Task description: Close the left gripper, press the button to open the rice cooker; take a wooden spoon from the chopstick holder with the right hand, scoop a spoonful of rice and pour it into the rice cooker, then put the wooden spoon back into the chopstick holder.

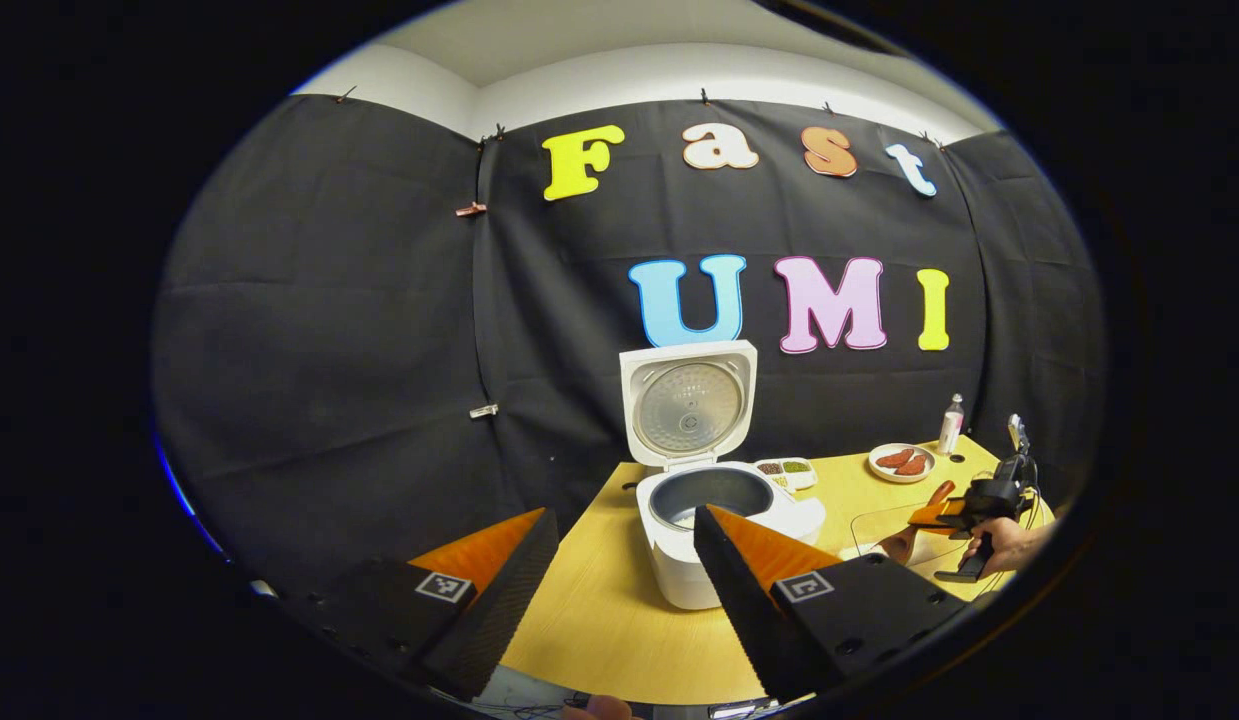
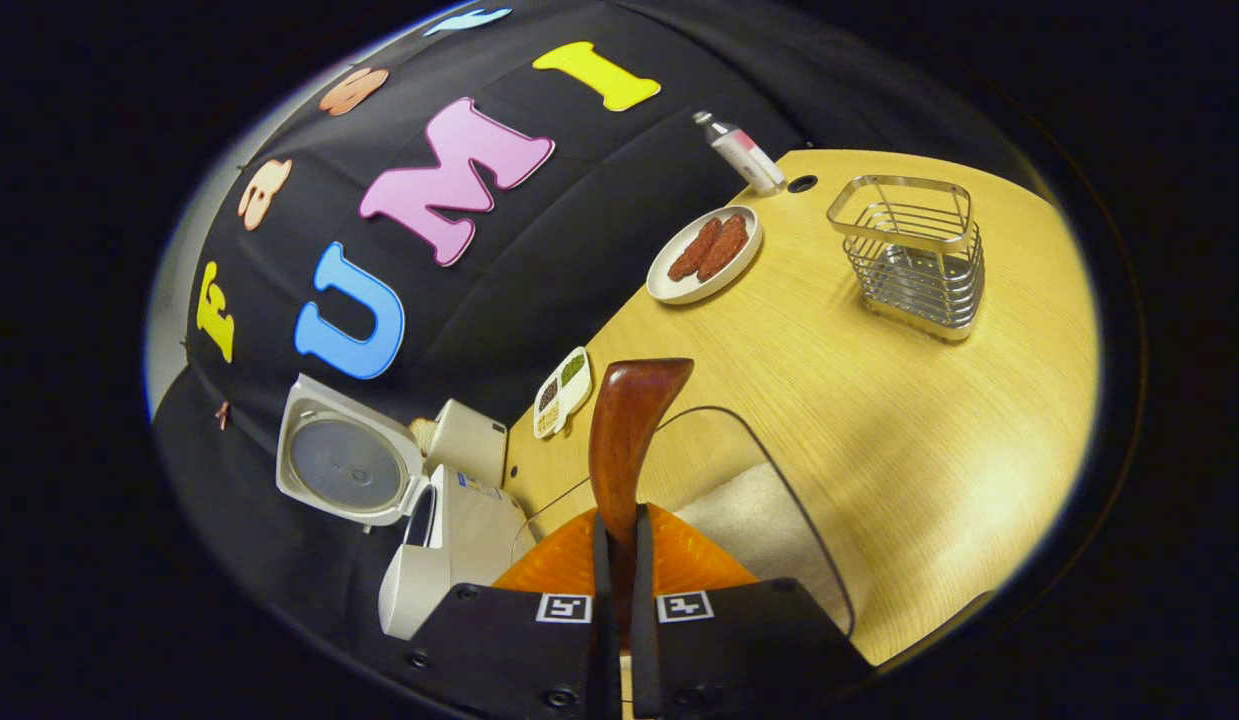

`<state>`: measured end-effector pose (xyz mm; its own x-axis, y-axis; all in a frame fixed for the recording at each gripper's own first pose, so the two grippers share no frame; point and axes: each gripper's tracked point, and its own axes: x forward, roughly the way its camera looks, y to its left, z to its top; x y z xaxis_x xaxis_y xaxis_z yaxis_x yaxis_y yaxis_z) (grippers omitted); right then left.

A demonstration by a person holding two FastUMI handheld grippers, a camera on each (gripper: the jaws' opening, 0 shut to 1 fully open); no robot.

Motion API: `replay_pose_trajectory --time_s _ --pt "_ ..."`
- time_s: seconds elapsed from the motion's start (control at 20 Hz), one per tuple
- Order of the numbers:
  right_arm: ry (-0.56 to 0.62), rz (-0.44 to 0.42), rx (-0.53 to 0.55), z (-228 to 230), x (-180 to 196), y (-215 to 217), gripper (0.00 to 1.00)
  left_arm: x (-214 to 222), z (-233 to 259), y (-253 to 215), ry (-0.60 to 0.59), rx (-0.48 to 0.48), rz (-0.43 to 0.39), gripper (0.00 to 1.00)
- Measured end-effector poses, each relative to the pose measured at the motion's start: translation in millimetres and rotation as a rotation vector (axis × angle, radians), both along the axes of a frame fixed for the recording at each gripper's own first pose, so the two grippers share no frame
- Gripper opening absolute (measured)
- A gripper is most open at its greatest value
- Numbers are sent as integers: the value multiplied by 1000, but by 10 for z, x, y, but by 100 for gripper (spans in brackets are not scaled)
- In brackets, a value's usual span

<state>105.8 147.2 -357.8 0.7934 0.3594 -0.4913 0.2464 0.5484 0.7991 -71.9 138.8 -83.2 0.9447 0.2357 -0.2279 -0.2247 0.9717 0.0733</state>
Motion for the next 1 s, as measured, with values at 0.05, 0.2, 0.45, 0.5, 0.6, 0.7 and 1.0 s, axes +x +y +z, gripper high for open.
replay_pose_trajectory --time_s 0.05,0.2,0.45,0.5,0.6,0.7,1.0 --pt "-7 -9 18 27 8 -73 9 -4 15 -15 -3 0 -2 94" --pt "-28 -42 73 137 36 -241 9 -13 41 -90 -12 -10 -12 95" --pt "-48 -95 162 341 53 -439 9 -44 52 -159 -22 -29 -23 95" --pt "-57 -101 176 424 36 -452 9 -47 63 -160 -26 -31 -23 94" --pt "-63 -114 205 528 24 -495 9 -64 77 -161 -31 -30 -24 94" --pt "-70 -124 228 647 25 -526 9 -85 71 -162 -34 -30 -25 94" --pt "-105 -134 288 1075 79 -441 9 -127 47 -136 -40 -47 -23 94"
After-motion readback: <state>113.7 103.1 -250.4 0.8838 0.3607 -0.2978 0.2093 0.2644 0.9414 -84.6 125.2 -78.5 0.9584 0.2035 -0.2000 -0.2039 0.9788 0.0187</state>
